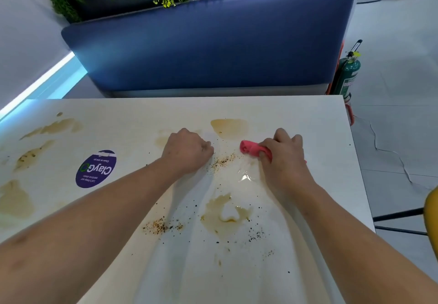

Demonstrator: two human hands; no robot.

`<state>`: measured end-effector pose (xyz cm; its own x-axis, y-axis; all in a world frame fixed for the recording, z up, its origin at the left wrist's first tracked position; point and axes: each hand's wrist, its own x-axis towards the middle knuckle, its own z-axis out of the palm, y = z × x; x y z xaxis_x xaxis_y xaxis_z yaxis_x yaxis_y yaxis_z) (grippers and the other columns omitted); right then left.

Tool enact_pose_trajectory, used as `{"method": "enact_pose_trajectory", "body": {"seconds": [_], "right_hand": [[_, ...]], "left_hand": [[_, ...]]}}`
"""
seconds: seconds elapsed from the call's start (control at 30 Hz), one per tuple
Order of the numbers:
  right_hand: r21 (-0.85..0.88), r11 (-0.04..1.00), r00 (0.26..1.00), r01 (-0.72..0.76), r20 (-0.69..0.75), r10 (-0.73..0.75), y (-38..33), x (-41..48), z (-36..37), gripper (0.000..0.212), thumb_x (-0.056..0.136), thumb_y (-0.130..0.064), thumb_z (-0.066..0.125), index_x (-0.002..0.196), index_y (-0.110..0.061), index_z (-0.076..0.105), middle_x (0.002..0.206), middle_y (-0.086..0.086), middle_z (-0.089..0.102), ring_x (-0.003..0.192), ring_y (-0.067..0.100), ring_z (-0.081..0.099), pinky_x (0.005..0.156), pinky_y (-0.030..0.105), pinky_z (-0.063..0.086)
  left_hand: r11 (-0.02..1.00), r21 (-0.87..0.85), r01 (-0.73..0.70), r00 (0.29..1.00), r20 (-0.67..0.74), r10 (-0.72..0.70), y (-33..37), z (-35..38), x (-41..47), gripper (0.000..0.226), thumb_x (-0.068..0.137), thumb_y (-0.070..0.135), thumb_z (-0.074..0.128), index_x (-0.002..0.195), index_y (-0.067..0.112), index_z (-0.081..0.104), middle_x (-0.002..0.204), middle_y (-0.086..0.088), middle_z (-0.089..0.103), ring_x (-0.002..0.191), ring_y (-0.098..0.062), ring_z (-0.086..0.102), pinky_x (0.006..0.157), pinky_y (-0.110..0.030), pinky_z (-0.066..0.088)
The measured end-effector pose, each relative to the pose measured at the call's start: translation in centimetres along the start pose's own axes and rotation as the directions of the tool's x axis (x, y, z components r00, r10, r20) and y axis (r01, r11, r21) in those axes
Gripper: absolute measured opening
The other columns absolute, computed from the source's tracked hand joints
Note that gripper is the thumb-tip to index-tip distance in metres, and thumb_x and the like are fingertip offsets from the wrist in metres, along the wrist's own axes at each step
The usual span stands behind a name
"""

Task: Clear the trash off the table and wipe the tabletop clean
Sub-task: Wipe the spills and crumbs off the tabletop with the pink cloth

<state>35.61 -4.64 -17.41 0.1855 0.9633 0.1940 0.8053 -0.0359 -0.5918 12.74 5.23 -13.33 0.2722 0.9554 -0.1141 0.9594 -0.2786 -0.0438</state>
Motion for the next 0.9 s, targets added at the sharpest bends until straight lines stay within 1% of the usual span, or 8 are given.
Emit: {"method": "enact_pose_trajectory", "body": {"seconds": [0.07, 0.2, 0.3, 0.43, 0.53, 0.63, 0.77, 0.9], "right_hand": [[-0.032, 0.998, 0.997, -0.062, -0.05, 0.06, 0.1, 0.6, -0.1, 0.024, 0.104, -0.024, 0.048, 0.1, -0.021, 0.071, 0.097, -0.01, 0.039, 0.093, 0.022, 0.032, 0.075, 0.042, 0.045], [-0.042, 0.99, 0.99, -0.133, -0.041, 0.131, -2.1, 1.9, 1.1, 0.026, 0.105, -0.018, 0.044, 0.097, -0.015, 0.069, 0.101, -0.006, 0.04, 0.096, 0.026, 0.033, 0.08, 0.045, 0.044], [-0.056, 0.998, 0.999, -0.023, 0.025, 0.025, -2.9, 0.7, 1.7, 0.027, 0.105, -0.021, 0.045, 0.096, -0.018, 0.07, 0.099, -0.007, 0.04, 0.092, 0.026, 0.032, 0.074, 0.04, 0.038], [-0.014, 0.997, 0.997, 0.078, 0.004, -0.078, -1.5, -1.9, 0.7, 0.026, 0.105, -0.027, 0.046, 0.097, -0.03, 0.07, 0.093, -0.015, 0.035, 0.088, 0.021, 0.03, 0.067, 0.033, 0.036], [-0.038, 0.999, 1.0, -0.003, -0.021, 0.002, -0.9, -0.8, 0.3, 0.027, 0.105, -0.028, 0.044, 0.098, -0.027, 0.07, 0.095, -0.014, 0.035, 0.09, 0.02, 0.03, 0.067, 0.035, 0.038], [-0.057, 0.99, 0.992, -0.128, -0.025, 0.127, -2.5, 1.7, 1.0, 0.028, 0.105, -0.019, 0.043, 0.097, -0.02, 0.07, 0.1, -0.009, 0.039, 0.096, 0.024, 0.034, 0.072, 0.04, 0.04], [-0.075, 0.997, 0.996, -0.025, 0.088, 0.032, -5.7, 1.8, 2.6, 0.025, 0.102, -0.011, 0.047, 0.102, -0.02, 0.069, 0.104, -0.007, 0.04, 0.098, 0.025, 0.035, 0.081, 0.04, 0.042], [-0.039, 0.996, 0.989, 0.077, 0.128, -0.071, -5.1, -0.6, 2.7, 0.022, 0.105, -0.021, 0.048, 0.106, -0.02, 0.069, 0.104, -0.008, 0.041, 0.095, 0.023, 0.033, 0.081, 0.04, 0.041]], "left_hand": [[1.0, -0.024, 0.007, 1.0, 0.023, -0.006, 0.1, -0.3, -0.2, 0.046, 0.103, 0.049, 0.035, 0.109, 0.033, 0.078, 0.111, 0.0, 0.074, 0.115, -0.023, 0.056, 0.094, -0.039, 0.048], [0.999, -0.049, 0.016, 0.999, 0.032, -0.014, 0.2, -0.6, -0.6, 0.044, 0.104, 0.046, 0.036, 0.11, 0.033, 0.078, 0.119, 0.001, 0.072, 0.114, -0.024, 0.058, 0.095, -0.041, 0.05], [0.999, -0.035, 0.007, 0.999, 0.053, -0.005, 0.2, -0.7, -0.7, 0.045, 0.104, 0.046, 0.035, 0.114, 0.031, 0.077, 0.122, 0.001, 0.071, 0.117, -0.024, 0.056, 0.097, -0.041, 0.049], [1.0, -0.008, -0.008, 0.997, 0.073, 0.009, 0.2, -1.0, -0.6, 0.047, 0.105, 0.045, 0.033, 0.116, 0.029, 0.076, 0.121, 0.001, 0.071, 0.119, -0.024, 0.054, 0.097, -0.042, 0.048], [1.0, -0.01, -0.006, 0.997, 0.079, 0.007, 0.1, -1.1, -0.4, 0.049, 0.104, 0.046, 0.032, 0.108, 0.029, 0.078, 0.117, -0.002, 0.072, 0.115, -0.025, 0.056, 0.095, -0.042, 0.05], [1.0, -0.007, -0.018, 0.997, 0.069, 0.019, 0.0, -0.9, 0.0, 0.051, 0.104, 0.046, 0.032, 0.1, 0.027, 0.079, 0.109, -0.002, 0.073, 0.11, -0.026, 0.058, 0.091, -0.042, 0.051], [0.998, 0.034, -0.056, 0.997, 0.057, 0.054, -0.4, -0.9, 0.0, 0.051, 0.105, 0.047, 0.032, 0.104, 0.027, 0.079, 0.11, 0.001, 0.073, 0.11, -0.025, 0.056, 0.093, -0.042, 0.049], [0.996, 0.037, -0.084, 0.995, 0.051, 0.083, -0.7, -0.9, 0.2, 0.048, 0.104, 0.047, 0.034, 0.106, 0.03, 0.079, 0.107, 0.003, 0.074, 0.111, -0.023, 0.056, 0.093, -0.041, 0.049]]}}
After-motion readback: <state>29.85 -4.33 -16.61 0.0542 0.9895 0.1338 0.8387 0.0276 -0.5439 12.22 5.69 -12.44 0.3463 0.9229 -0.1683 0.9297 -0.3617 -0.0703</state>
